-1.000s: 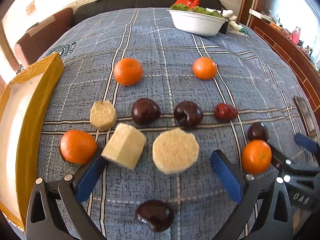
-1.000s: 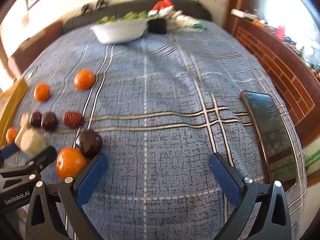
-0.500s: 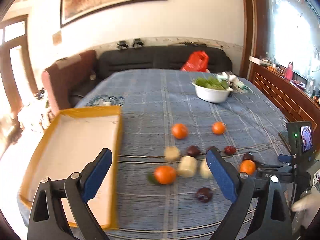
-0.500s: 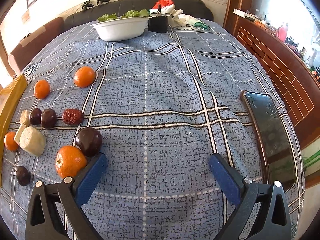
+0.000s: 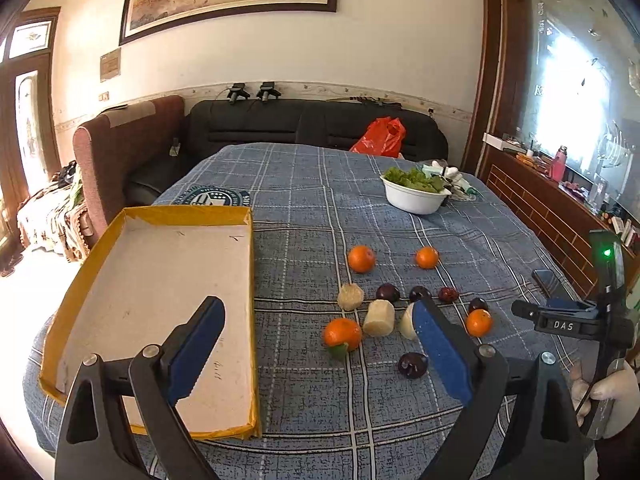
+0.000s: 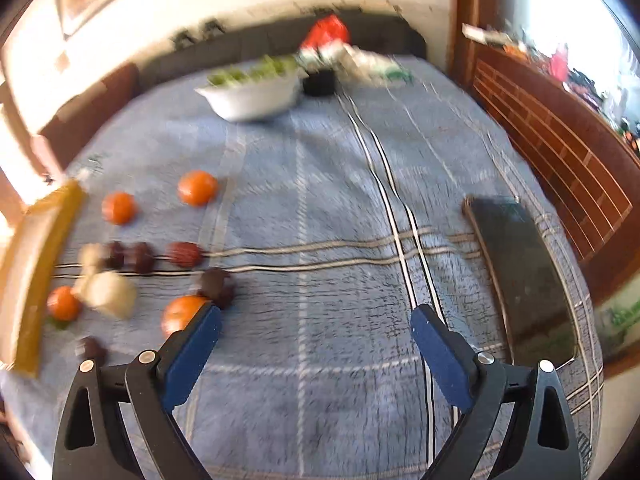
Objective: Organize fruits
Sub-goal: 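Grasp a dark plum with the left tool while the right tool grasps an orange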
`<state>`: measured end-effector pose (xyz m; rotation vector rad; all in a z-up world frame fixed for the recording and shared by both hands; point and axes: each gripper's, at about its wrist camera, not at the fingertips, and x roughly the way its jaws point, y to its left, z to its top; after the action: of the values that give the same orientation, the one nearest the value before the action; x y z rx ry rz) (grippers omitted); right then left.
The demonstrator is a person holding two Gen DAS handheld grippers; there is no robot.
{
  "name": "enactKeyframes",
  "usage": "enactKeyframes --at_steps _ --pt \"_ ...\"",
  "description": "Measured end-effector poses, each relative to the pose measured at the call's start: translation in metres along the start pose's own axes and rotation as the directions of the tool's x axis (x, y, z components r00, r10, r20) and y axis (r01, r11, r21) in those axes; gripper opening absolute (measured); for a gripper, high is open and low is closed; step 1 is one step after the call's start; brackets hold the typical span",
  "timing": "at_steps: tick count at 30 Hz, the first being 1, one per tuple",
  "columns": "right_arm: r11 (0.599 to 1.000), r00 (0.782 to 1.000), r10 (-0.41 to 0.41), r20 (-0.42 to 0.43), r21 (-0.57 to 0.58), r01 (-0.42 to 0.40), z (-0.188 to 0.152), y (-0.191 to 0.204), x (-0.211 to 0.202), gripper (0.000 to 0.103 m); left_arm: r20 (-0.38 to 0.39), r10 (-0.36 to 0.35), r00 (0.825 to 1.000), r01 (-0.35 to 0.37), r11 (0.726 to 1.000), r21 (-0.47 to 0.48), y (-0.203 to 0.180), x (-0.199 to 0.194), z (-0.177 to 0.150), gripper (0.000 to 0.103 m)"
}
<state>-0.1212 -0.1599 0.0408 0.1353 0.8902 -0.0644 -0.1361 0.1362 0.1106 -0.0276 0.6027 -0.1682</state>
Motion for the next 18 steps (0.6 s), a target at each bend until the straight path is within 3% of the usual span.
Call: enactKeyframes --at_steps 4,6,10,13,15,18 --pt "0.987 0.988 0.153 0.017 -0.053 -0.152 -0.004 0.015 -0.015 0.088 -0.074 -0.043 0.996 0.046 0.998 0.047 -0.014 0.022 -0.013 0.056" --pt "0.978 0.98 0.196 -0.017 -0.072 -0.197 -0.005 0.026 -0.009 0.082 -0.104 -0.042 0.994 0.047 0.998 0.051 -0.017 0.031 -0.02 0.056" --pt "0.976 0.979 0.19 -0.079 -0.089 -0.197 -0.011 0.045 0.015 0.075 -0.136 -0.061 0.989 0.07 0.995 0.065 -0.016 0.038 -0.025 0.056" --pt "0.972 0.97 0.217 -0.113 -0.069 -0.225 -0.012 0.048 0.032 0.058 -0.17 -0.082 0.982 0.098 0.991 0.087 -0.023 0.045 -0.027 0.056" --pt "0.973 0.97 0.217 -0.111 -0.059 -0.224 -0.013 0.049 0.036 0.041 -0.194 -0.092 0.977 0.115 0.987 0.108 -0.03 0.05 -0.029 0.056" --pt "0.968 0.964 0.241 -0.112 -0.043 -0.247 -0.014 0.044 0.036 0.038 -0.23 -0.108 0.967 0.147 0.976 0.162 -0.048 0.059 -0.034 0.056"
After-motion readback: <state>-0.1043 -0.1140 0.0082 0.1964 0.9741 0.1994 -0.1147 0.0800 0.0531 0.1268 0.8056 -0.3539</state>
